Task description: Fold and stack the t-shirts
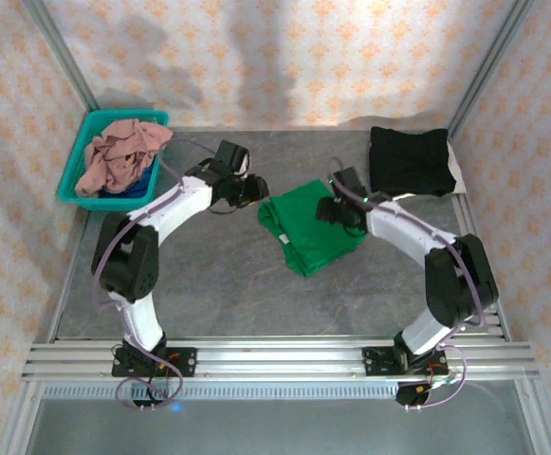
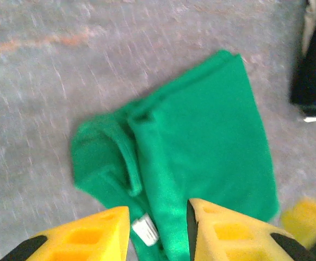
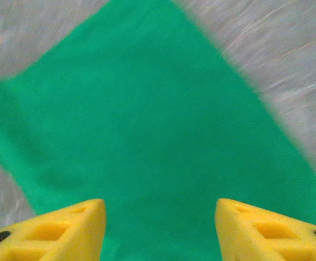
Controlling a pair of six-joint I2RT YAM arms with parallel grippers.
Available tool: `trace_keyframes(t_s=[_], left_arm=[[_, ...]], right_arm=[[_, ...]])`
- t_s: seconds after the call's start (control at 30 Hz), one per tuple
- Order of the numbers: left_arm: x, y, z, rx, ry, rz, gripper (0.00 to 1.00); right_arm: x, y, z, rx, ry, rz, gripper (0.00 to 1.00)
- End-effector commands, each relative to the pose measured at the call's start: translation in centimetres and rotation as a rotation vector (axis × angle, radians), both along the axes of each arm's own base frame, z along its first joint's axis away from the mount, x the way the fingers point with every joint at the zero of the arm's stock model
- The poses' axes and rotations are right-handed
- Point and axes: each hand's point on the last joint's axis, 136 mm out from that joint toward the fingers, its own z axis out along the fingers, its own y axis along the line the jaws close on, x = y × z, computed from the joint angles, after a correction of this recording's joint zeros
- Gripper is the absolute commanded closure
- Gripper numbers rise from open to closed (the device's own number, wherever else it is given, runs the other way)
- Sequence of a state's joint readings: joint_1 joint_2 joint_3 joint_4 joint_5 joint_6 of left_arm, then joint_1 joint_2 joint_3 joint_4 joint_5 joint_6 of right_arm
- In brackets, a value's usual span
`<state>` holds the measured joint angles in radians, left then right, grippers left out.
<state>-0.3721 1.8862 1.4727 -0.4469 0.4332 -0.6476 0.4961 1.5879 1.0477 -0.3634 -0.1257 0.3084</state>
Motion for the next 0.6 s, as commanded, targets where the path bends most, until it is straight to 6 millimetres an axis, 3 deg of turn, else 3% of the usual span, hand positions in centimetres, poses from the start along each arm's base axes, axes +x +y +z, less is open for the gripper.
trace_keyframes(t_s=[0.0,0.07,0.23,0.4,0.57], left_arm=[[0.9,-0.5,-3.4,0.106,0.072,-0.062,0.67],[2.4,-1.1,-4.2,0.110,0.070,-0.072,0.67],[3.9,-1.7,-6.2,0.128,0.099,-0.086,0.67],[3.9,-2.5,-6.5,0.097,0.092,-0.102,0.72],[3.3,-2.4,-7.0,0.105,0.107,-0.109,0.84]], right_arm=[[-1.9,3.8,0.4,-0.043,-0.085,0.142,0.42],[-3.1,4.6,-0.4,-0.118,-0.076,0.186,0.41],[-4.6,4.9,-2.5,-0.217,-0.020,0.259,0.42],[-6.8,6.3,-4.5,-0.279,0.036,0.383,0.43],[-6.9,4.7,-5.8,-0.408,0.064,0.360,0.48]])
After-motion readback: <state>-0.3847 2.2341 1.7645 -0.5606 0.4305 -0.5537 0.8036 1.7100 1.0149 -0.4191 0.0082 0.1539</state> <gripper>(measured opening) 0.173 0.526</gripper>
